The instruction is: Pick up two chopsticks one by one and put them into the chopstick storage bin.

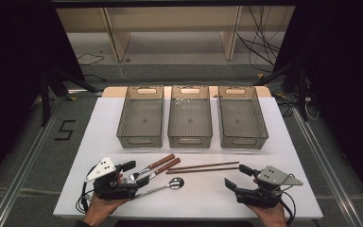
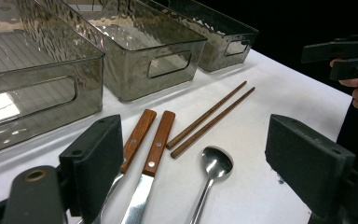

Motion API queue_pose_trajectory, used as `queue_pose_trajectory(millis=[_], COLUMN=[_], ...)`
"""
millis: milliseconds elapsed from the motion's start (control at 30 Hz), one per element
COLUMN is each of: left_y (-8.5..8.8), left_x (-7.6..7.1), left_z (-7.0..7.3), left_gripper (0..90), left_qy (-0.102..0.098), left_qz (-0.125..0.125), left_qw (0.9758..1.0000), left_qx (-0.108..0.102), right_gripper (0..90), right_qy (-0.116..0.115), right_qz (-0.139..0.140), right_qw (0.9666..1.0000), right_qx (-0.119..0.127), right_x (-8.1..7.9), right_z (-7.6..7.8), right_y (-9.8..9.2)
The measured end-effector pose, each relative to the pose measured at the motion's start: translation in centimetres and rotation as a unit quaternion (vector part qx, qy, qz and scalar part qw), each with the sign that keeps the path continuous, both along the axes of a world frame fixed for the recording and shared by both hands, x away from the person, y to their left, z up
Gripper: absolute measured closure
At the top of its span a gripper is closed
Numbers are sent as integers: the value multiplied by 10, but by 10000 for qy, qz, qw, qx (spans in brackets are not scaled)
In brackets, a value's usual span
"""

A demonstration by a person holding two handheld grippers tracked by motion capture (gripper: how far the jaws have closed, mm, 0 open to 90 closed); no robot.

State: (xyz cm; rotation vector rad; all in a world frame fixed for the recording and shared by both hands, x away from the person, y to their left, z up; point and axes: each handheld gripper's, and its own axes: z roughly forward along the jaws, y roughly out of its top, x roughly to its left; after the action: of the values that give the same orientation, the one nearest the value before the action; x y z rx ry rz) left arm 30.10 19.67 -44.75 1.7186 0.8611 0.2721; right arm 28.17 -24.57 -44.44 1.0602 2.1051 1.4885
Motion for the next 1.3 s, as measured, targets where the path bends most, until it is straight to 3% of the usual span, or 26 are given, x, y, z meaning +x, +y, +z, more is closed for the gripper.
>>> queue_pose_trajectory(millis=[500, 700, 833, 1033, 1067, 1100, 1133, 1167, 1200, 1267, 1300], left_y=[1, 1, 1, 2, 2, 2, 2, 2, 2, 2, 2], left_x=[1, 1, 1, 1, 1, 1, 1, 1, 1, 1, 1], left_z=[0, 0, 0, 0, 0, 0, 0, 0, 0, 0, 0], left_gripper=[189, 189, 189, 189, 189, 189, 189, 189, 189, 189, 189], left_qy=[-8, -20, -15, -13, -18, -18, -20, -17, -18, -14, -13], left_qz=[38, 45, 52, 53, 51, 51, 48, 45, 46, 59, 57], left_qw=[10000, 10000, 10000, 10000, 10000, 10000, 10000, 10000, 10000, 10000, 10000], left_qx=[-18, -10, -14, -14, -12, -16, -16, -18, -18, -36, -38], right_gripper=[256, 257, 257, 278, 280, 285, 285, 291, 296, 300, 300], right_qy=[3, -59, -4, 95, 106, 187, 187, 210, 302, 406, 406], right_qz=[247, 434, 659, 1066, 1145, 1259, 1259, 1327, 1444, 1575, 1575], right_qw=[9994, 9978, 9948, 9834, 9808, 9750, 9750, 9726, 9673, 9611, 9611], right_qx=[-228, -495, -774, -1465, -1575, -1820, -1820, -1897, -2062, -2232, -2232], right_x=[7, 14, 23, 39, 43, 49, 49, 53, 58, 63, 63], right_z=[9, 20, 29, 45, 47, 50, 50, 51, 52, 52, 52], right_y=[4, 8, 15, 32, 35, 42, 42, 45, 51, 57, 57])
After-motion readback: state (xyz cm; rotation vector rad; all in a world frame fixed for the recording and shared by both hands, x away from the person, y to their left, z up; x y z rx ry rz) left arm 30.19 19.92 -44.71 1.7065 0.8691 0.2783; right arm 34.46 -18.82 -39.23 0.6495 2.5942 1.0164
